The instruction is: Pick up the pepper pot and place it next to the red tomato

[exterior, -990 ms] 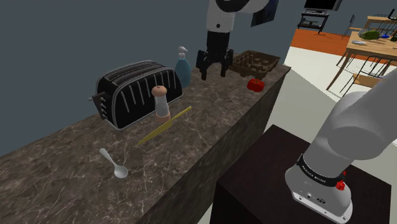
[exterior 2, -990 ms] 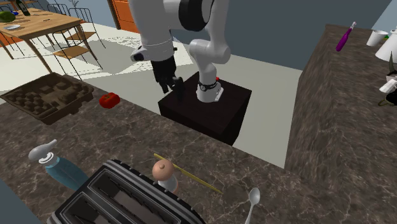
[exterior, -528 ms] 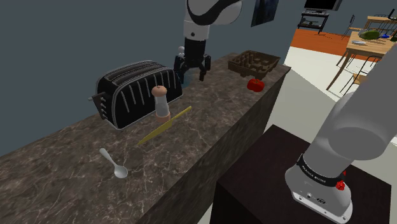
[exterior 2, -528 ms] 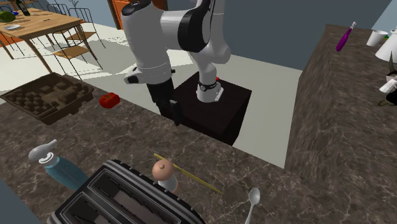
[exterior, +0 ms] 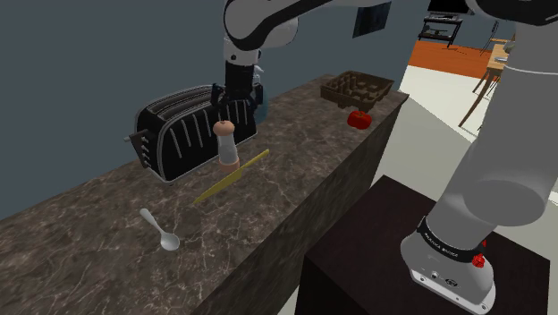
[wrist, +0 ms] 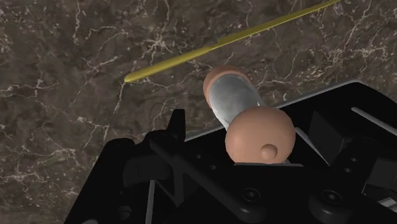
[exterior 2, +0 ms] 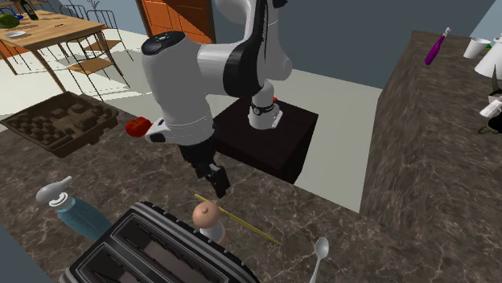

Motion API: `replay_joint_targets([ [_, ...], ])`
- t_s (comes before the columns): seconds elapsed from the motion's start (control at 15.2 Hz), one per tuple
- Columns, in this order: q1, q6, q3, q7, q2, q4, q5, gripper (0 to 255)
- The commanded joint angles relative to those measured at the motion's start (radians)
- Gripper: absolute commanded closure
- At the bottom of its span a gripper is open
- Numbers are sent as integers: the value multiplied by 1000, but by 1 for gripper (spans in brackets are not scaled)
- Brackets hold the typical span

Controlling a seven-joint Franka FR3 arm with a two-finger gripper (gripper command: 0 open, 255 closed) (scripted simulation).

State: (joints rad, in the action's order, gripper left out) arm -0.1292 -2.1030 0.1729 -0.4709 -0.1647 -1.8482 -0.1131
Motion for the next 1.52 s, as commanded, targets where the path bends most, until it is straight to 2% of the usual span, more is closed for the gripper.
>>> replay_joint_targets([
  [0.0,-10,-15,2,-19,-73,74,15,0],
  [0.07,-17,-17,3,-31,-110,115,23,0],
  [0.59,-26,-101,3,-35,-158,80,29,0],
  [1.12,-26,-101,3,-35,-158,80,29,0],
  [1.19,-26,-101,3,-35,-158,80,29,255],
  [1.45,-26,-101,3,-34,-158,80,28,255],
])
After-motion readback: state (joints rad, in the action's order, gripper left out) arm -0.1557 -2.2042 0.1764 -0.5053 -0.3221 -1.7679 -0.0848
